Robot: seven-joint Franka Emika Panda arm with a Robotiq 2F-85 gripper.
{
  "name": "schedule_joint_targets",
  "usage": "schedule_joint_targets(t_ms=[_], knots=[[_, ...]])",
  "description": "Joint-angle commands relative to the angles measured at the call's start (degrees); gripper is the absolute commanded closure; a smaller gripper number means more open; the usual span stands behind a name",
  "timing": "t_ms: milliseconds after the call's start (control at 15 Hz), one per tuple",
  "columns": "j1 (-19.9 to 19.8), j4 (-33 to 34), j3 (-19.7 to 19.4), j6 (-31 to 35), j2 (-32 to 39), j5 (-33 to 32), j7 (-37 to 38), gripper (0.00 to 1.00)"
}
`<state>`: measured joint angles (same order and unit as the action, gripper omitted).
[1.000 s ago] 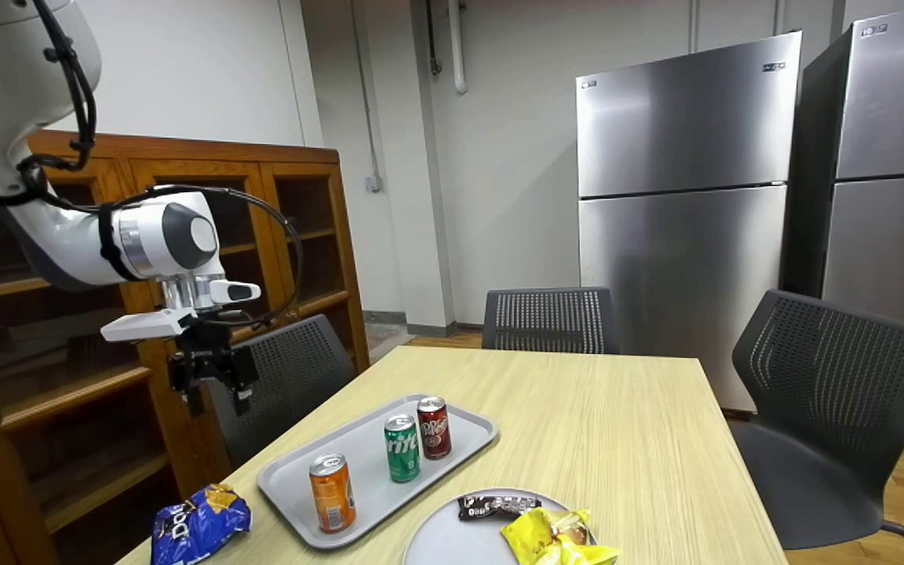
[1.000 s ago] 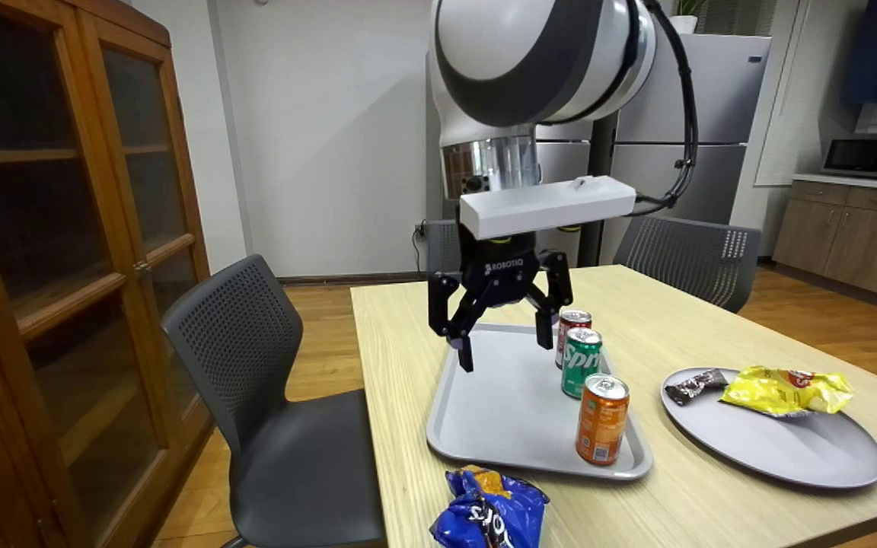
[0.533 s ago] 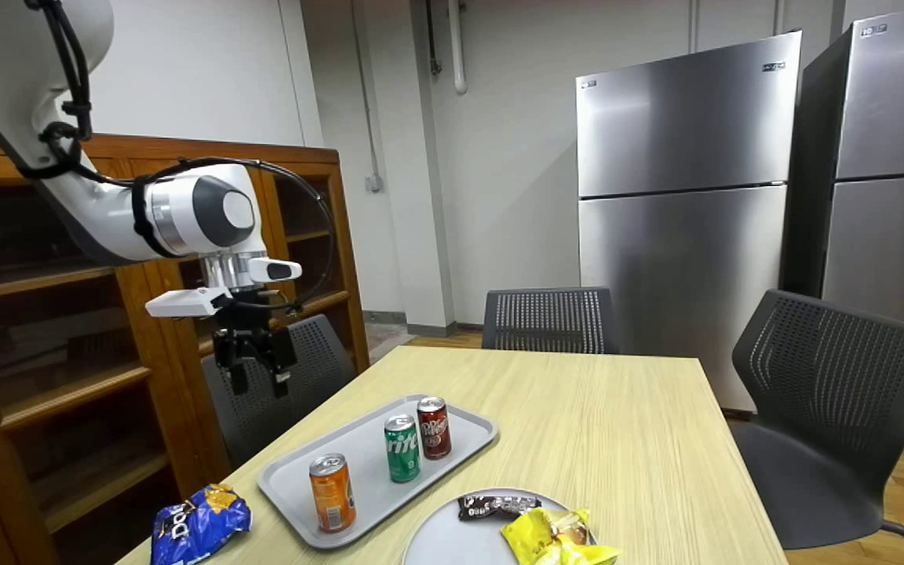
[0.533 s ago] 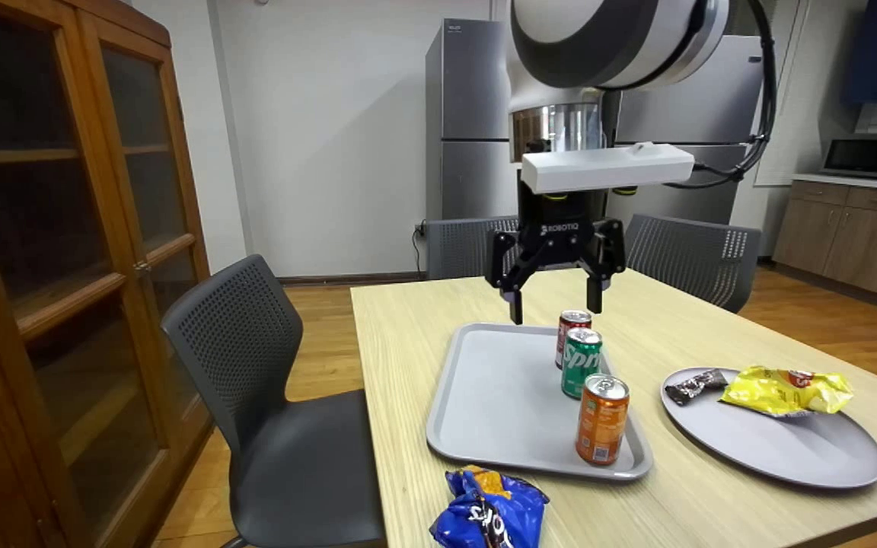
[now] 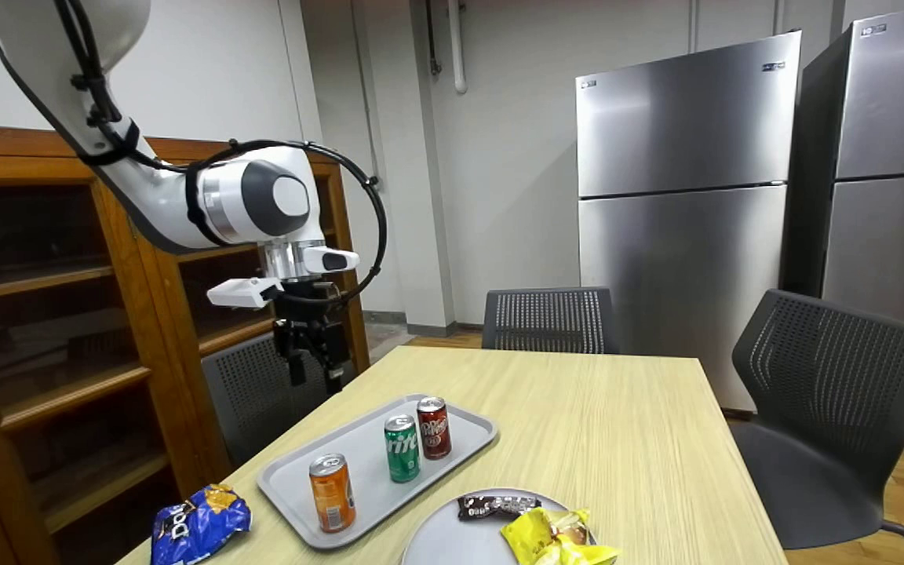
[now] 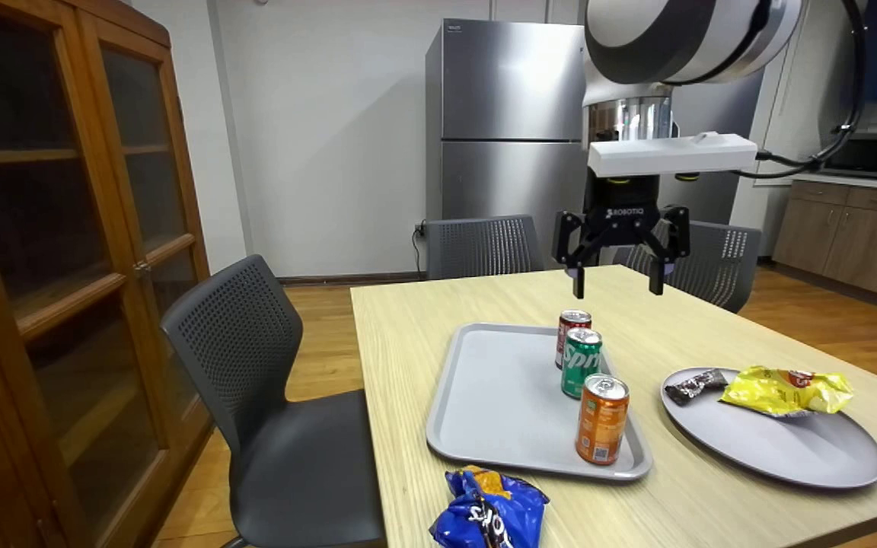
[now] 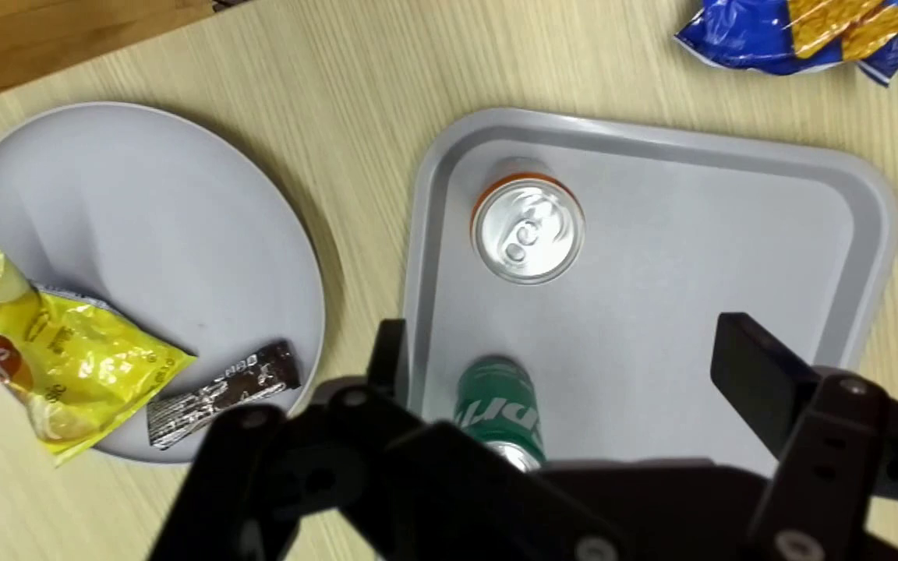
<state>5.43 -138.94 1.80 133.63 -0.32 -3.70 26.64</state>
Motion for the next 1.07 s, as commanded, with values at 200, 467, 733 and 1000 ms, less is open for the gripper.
schedule_joint_targets(t_ms=[200, 467, 733, 1000], knots=[[-4.7, -0.3, -2.9, -2.6, 0.4, -4.2, -7.1, 0.00], [-7.6, 0.2, -5.9, -2.1, 2.7, -9.0, -13.7, 0.00], [-9.9, 0.9, -8.6, -1.2, 4.4, -12.7, -16.8, 0.00], [-10.2, 0.2, -9.0, -1.3, 4.3, -11.9, -16.3, 0.00]])
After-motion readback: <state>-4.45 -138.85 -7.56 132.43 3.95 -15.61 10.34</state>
